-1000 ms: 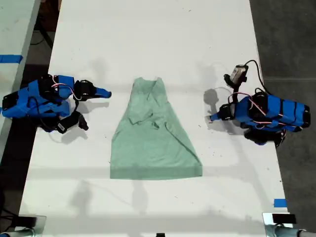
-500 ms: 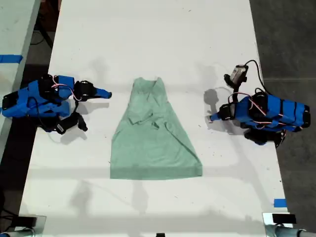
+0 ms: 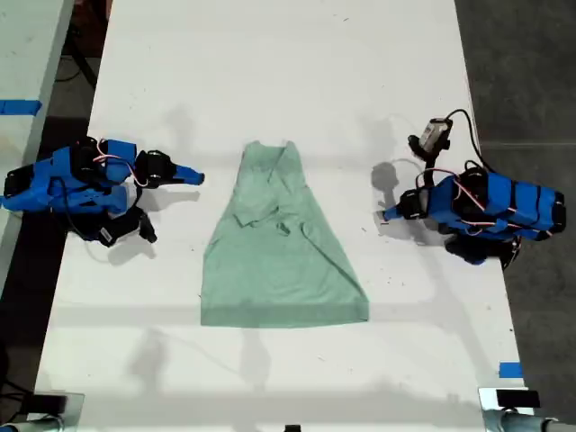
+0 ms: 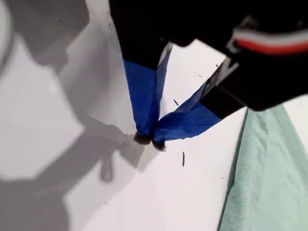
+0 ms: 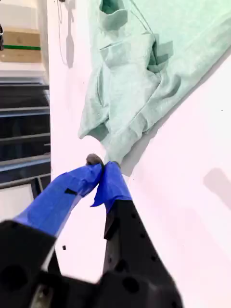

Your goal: Fold t shirt

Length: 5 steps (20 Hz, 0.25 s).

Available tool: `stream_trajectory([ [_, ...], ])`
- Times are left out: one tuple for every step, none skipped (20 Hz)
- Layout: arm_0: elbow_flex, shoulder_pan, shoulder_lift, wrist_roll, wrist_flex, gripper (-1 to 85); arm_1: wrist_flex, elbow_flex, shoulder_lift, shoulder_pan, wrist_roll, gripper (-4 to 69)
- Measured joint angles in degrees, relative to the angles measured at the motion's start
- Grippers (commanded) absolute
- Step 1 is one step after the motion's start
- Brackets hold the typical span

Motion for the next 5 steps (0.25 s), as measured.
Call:
stream_trajectory([
  [0.0,0.0,0.0,-0.18,0.0,-0.2,0.0,0.0,0.0,0.0,0.0,0.8],
  [0.0,0.0,0.0,-0.18,0.0,-0.2,0.0,0.0,0.0,0.0,0.0,0.8],
  [0.0,0.0,0.0,-0.35,0.0,-0.2,0.0,0.0,0.0,0.0,0.0,0.8],
  [0.0,0.0,0.0,-0.35,0.0,-0.2,0.0,0.0,0.0,0.0,0.0,0.8],
  [0.0,0.0,0.0,-0.35,0.0,-0.2,0.0,0.0,0.0,0.0,0.0,0.8],
])
